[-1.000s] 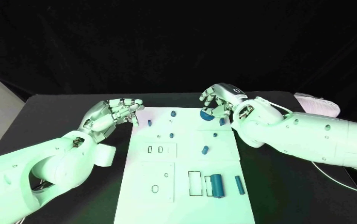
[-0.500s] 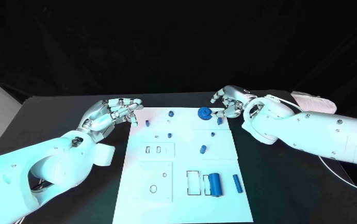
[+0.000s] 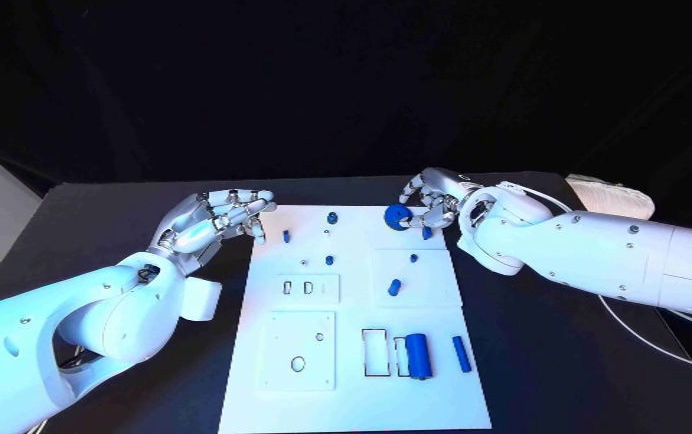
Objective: Assemble the parts on the task board
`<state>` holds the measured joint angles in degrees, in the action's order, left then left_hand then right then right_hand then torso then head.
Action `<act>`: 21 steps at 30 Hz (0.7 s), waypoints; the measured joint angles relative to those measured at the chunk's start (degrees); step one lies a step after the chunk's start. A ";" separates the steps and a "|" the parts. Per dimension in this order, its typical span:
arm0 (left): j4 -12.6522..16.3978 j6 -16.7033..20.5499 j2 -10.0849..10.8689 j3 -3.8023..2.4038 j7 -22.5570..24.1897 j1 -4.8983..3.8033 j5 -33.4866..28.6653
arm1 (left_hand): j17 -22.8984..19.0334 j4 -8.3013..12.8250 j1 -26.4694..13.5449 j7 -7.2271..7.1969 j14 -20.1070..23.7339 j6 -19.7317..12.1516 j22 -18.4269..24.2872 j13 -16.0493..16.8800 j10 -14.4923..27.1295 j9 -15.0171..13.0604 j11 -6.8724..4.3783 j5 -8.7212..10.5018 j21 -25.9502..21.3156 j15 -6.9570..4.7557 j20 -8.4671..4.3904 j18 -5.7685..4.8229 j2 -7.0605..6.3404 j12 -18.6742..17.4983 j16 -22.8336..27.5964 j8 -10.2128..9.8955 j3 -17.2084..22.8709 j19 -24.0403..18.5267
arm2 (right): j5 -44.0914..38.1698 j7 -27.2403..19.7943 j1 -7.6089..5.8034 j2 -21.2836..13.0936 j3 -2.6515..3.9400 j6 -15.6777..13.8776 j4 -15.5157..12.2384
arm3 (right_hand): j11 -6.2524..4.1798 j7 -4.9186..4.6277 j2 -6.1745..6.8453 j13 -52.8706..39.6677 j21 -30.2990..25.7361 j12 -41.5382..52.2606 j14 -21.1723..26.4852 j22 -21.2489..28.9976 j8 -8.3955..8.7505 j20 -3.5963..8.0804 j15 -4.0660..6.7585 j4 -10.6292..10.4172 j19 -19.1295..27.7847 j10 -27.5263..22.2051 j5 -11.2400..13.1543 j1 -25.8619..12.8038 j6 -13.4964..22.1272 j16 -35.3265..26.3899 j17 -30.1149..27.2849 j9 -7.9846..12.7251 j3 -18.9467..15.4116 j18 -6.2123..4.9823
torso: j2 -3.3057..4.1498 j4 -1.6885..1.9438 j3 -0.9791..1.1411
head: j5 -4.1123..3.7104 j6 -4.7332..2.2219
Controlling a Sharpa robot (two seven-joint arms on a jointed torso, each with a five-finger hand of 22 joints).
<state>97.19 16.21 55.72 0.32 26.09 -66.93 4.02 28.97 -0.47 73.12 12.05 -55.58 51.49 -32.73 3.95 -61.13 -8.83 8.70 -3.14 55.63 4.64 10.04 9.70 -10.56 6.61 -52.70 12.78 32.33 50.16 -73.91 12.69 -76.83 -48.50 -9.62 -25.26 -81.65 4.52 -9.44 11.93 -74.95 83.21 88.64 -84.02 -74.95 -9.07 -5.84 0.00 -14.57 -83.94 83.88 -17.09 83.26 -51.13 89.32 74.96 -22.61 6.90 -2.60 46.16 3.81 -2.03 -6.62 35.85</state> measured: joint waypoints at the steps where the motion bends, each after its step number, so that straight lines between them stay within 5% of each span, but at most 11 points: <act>1: 0.00 -0.01 0.00 0.00 0.00 0.00 0.00 | 0.00 0.00 0.00 0.00 0.00 0.00 0.00 0.00 0.00 0.00 0.00 0.00 0.00 0.00 0.00 0.00 0.00 0.00 0.00 0.00 0.00 0.00 | 0.02 0.07 0.00 0.10 0.00 0.06 0.07 | 0.00 0.00 0.00 0.00 0.12 0.00 0.00 0.00 0.00 0.00 0.00 0.00 0.00 0.00 0.00 0.00 0.00 0.00 0.00 0.00 0.00 0.00 | 0.02 -0.01 0.03 | 0.00 0.05; 21: -0.23 -0.15 -0.25 0.00 -0.09 0.00 0.00 | -0.01 0.00 0.00 0.00 0.00 0.00 -0.10 0.00 0.00 -0.02 0.00 0.00 0.29 0.00 0.16 0.00 0.00 0.00 -0.30 0.00 0.00 -0.16 | 0.17 0.94 0.20 1.98 -0.02 1.20 2.18 | 0.01 0.17 -0.38 0.02 0.77 0.00 0.00 0.01 -0.23 0.00 0.00 -0.74 0.01 -0.01 -0.58 0.83 -0.18 0.00 -0.02 -0.05 0.75 0.00 | 0.11 0.07 0.14 | -0.08 0.69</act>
<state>96.97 16.05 55.47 0.31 26.00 -66.93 4.02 28.96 -0.47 73.12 12.05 -55.58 51.49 -32.82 3.95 -61.13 -8.85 8.70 -3.14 55.92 4.64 10.20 9.70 -10.56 6.61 -52.99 12.78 32.33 50.00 -73.75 13.63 -76.64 -46.51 -9.65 -24.06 -79.47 4.52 -9.27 11.55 -74.93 83.98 88.63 -84.02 -74.93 -9.30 -5.85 0.00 -15.32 -83.92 83.87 -17.67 84.09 -51.30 89.32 74.95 -22.65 7.65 -2.60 46.27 3.88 -1.89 -6.70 36.54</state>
